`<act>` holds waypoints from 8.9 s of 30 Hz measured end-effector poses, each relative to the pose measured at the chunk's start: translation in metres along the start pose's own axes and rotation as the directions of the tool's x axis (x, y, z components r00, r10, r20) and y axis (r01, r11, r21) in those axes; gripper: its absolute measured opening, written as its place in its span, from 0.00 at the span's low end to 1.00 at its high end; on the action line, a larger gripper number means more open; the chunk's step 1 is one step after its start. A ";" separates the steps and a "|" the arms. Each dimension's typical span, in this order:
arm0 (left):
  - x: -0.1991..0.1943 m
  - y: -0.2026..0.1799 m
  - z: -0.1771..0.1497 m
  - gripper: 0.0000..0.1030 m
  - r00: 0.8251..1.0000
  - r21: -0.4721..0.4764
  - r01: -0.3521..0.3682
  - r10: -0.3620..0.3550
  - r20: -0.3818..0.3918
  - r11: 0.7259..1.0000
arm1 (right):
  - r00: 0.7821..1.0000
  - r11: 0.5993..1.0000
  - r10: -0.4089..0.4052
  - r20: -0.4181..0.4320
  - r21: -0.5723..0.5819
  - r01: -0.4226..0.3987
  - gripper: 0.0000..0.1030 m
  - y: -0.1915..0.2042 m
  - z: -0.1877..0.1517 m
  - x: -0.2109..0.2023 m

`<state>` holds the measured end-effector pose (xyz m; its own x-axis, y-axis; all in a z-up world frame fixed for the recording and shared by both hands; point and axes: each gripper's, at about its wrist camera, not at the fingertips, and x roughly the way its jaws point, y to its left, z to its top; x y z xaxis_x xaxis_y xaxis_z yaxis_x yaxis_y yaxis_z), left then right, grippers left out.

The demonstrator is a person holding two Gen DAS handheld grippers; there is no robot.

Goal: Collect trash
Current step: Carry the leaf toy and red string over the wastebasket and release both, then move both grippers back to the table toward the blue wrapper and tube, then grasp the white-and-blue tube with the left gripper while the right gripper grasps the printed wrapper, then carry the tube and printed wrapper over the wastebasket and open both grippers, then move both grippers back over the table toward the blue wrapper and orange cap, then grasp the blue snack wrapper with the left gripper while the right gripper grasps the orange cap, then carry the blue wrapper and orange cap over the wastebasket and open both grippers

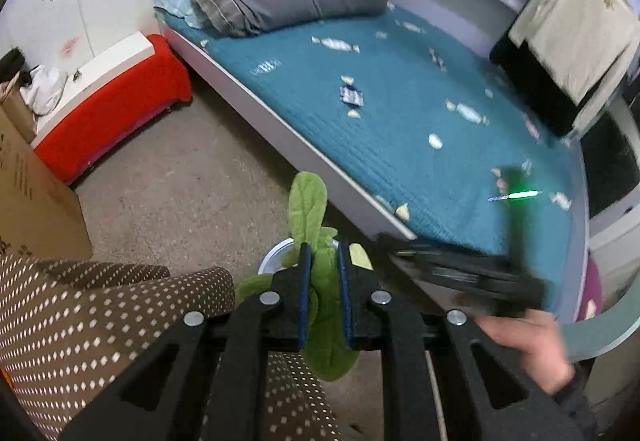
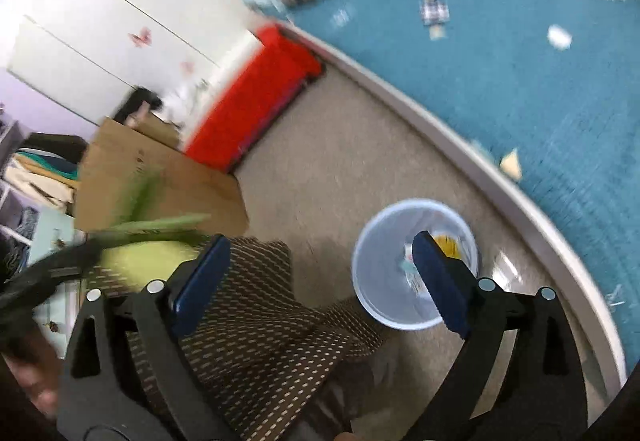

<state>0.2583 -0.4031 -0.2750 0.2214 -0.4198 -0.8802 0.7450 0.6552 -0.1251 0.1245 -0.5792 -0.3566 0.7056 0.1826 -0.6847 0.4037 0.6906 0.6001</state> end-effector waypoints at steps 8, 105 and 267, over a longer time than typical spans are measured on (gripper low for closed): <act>0.062 -0.013 0.010 0.12 0.985 0.044 -0.022 0.029 -0.171 0.999 | 0.992 0.993 0.023 0.124 -0.117 -0.009 0.90 0.034 0.005 -0.082; -0.264 0.167 -0.236 0.11 0.872 -0.436 -0.229 0.383 0.306 0.870 | 0.936 0.632 0.308 -0.169 -0.700 -0.334 0.18 0.321 -0.126 -0.055; -0.249 0.220 -0.276 0.10 0.900 -0.495 -0.057 0.259 0.351 0.867 | 0.993 0.614 0.115 -0.019 -0.785 -0.086 0.28 0.385 -0.139 -0.013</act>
<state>0.1938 0.0187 -0.2098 0.6128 -0.4284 -0.6640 0.3221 0.9027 -0.2852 0.1902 -0.2182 -0.1739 0.7363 0.2743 -0.6186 -0.2703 0.9573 0.1027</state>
